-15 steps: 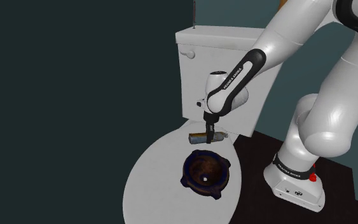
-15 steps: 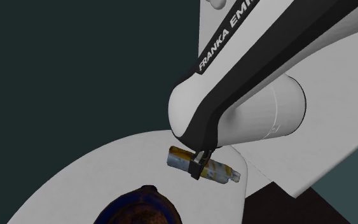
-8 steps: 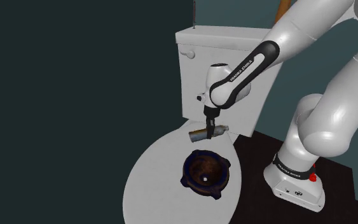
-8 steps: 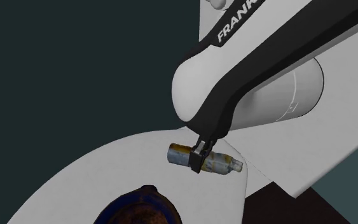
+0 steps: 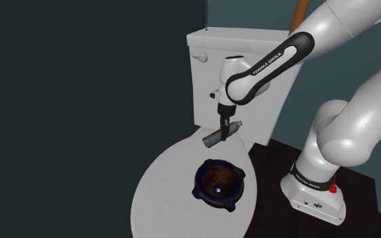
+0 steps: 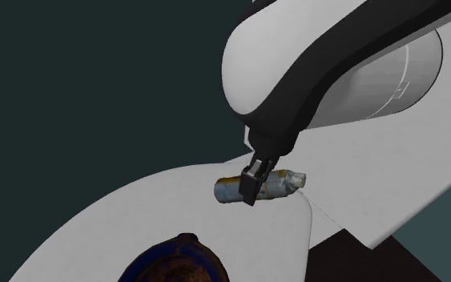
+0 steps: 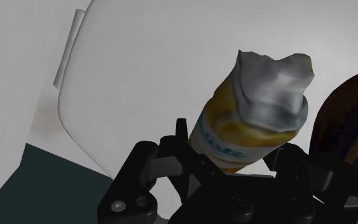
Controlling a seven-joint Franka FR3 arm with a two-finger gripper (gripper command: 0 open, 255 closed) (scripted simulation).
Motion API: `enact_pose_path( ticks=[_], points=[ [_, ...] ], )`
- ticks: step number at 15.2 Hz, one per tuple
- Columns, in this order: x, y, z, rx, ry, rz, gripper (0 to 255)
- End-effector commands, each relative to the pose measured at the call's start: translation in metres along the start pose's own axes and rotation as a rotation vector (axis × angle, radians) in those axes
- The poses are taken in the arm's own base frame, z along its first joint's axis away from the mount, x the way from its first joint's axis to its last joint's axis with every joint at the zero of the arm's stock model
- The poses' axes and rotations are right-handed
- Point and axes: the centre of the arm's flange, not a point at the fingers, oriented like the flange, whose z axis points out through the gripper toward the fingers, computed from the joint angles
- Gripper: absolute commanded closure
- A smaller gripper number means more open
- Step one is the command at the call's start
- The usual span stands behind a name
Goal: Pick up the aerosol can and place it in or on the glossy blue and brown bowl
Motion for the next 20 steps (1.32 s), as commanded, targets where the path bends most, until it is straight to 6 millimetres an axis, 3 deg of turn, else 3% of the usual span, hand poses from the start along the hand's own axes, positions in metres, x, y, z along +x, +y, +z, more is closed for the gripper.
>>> enact_pose_path(
  ticks=[1,17,20],
  points=[
    [0.0,-0.002,-0.01,0.0,0.0,0.0,255],
    [0.004,-0.012,-0.091,0.0,0.0,0.0,255],
    [0.008,-0.051,-0.086,0.0,0.0,0.0,255]
  ],
)
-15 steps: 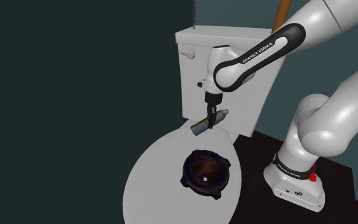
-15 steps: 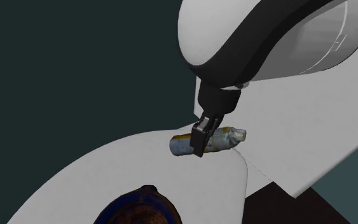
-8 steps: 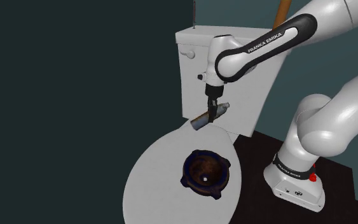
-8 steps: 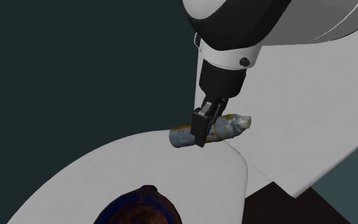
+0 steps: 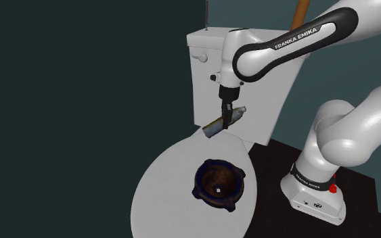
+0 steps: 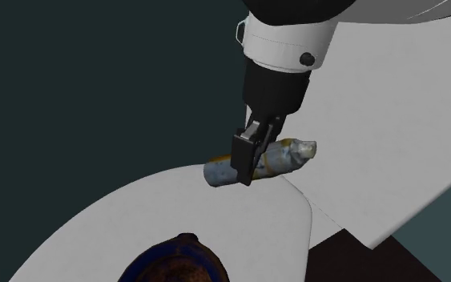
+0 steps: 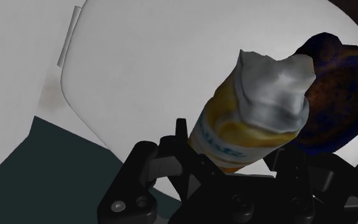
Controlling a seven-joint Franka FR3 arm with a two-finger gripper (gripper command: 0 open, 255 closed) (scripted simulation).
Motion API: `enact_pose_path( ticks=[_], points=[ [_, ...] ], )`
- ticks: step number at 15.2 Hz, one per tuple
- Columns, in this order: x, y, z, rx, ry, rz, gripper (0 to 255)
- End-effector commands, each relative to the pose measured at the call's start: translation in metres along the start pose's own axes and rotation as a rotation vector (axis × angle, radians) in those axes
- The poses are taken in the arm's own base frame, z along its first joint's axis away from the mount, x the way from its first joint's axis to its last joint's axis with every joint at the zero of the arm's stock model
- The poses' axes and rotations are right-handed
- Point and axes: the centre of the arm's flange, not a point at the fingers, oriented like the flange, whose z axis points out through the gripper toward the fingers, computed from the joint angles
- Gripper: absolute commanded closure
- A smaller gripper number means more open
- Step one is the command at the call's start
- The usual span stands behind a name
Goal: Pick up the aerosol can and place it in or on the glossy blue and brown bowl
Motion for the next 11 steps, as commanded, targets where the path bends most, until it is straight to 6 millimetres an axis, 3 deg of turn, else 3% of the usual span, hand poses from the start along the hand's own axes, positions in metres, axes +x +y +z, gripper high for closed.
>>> enact_pose_path(
  ticks=[1,11],
  points=[
    [0.004,-0.025,0.002,0.0,0.0,0.001,255],
    [0.018,-0.156,0.019,0.0,0.0,0.001,255]
  ],
)
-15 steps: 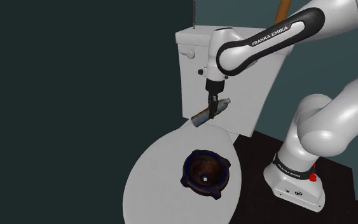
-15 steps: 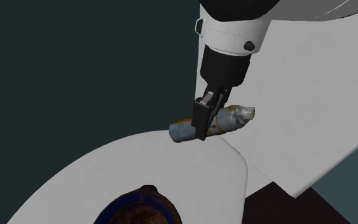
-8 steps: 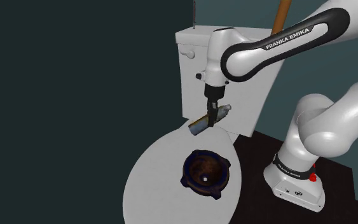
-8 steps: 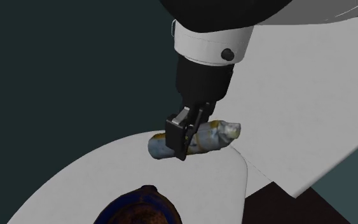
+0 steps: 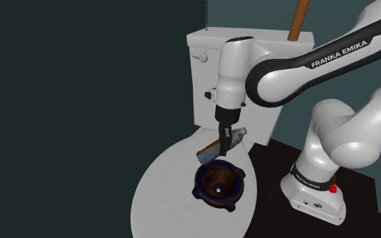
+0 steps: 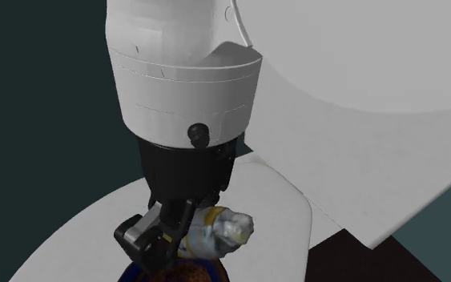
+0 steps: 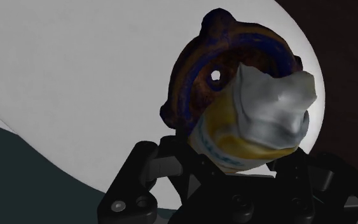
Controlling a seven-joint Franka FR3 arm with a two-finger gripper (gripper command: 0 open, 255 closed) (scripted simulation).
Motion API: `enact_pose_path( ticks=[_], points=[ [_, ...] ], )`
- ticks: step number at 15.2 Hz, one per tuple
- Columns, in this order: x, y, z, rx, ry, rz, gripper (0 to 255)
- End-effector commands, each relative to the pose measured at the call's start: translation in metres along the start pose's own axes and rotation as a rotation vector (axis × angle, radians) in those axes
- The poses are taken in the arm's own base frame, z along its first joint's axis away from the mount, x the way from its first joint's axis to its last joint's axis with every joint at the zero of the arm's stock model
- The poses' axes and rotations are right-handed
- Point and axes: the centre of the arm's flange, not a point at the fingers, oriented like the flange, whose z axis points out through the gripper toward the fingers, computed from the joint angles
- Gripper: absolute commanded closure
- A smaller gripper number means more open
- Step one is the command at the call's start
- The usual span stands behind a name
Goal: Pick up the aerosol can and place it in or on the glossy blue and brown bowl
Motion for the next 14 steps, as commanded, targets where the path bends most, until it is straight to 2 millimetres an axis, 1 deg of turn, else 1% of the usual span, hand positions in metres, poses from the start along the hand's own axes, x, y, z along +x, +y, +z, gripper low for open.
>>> enact_pose_path(
  ticks=[1,3,4,14],
  points=[
    [0.003,-0.025,0.004,0.0,0.0,0.002,255],
    [0.005,-0.051,0.007,0.0,0.0,0.002,255],
    [0.006,-0.061,0.009,0.0,0.0,0.002,255],
    [0.004,-0.054,0.061,0.0,0.0,0.002,255]
  ],
)
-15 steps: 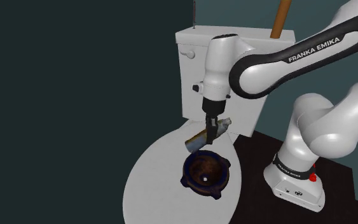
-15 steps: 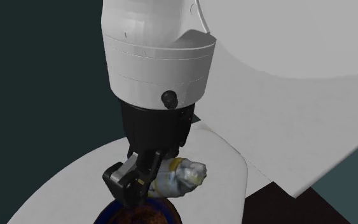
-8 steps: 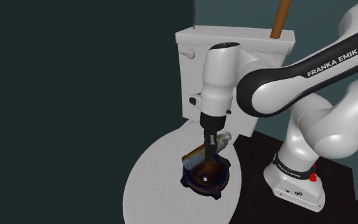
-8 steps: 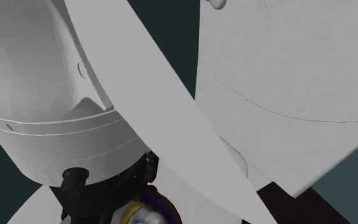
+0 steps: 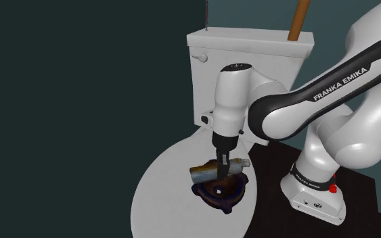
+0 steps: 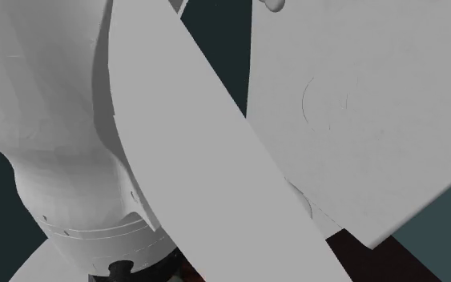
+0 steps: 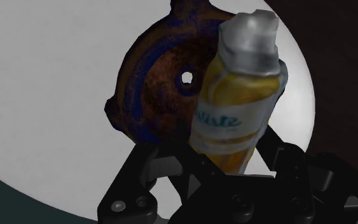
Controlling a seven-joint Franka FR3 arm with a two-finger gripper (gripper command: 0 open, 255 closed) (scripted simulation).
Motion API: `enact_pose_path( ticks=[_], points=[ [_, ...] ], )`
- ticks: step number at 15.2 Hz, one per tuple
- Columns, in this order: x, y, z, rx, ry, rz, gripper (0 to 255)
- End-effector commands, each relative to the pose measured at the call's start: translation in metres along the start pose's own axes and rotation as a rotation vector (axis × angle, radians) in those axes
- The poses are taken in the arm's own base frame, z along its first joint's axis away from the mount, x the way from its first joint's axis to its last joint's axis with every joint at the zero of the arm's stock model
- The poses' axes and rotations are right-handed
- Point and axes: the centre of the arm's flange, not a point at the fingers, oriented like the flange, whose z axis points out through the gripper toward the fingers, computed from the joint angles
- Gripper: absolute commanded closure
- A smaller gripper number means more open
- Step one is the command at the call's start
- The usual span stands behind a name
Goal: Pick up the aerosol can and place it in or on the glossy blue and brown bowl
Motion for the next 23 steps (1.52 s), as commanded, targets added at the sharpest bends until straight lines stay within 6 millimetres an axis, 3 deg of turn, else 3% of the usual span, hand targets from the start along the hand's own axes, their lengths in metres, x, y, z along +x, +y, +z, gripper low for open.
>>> enact_pose_path(
  ticks=[1,3,11,12,17,21,23],
  points=[
    [-0.001,0.002,0.01,0.0,0.001,0.0,255],
    [-0.002,0.004,0.025,0.0,0.001,0.0,255],
    [-0.002,0.004,0.025,0.0,0.001,0.0,255],
    [-0.002,0.004,0.025,0.0,0.001,0.0,0],
    [-0.002,0.004,0.025,0.0,0.001,0.0,0],
    [-0.002,0.004,-0.025,0.0,0.001,0.0,0],
    [-0.002,0.004,-0.025,0.0,0.001,0.0,0]
  ],
)
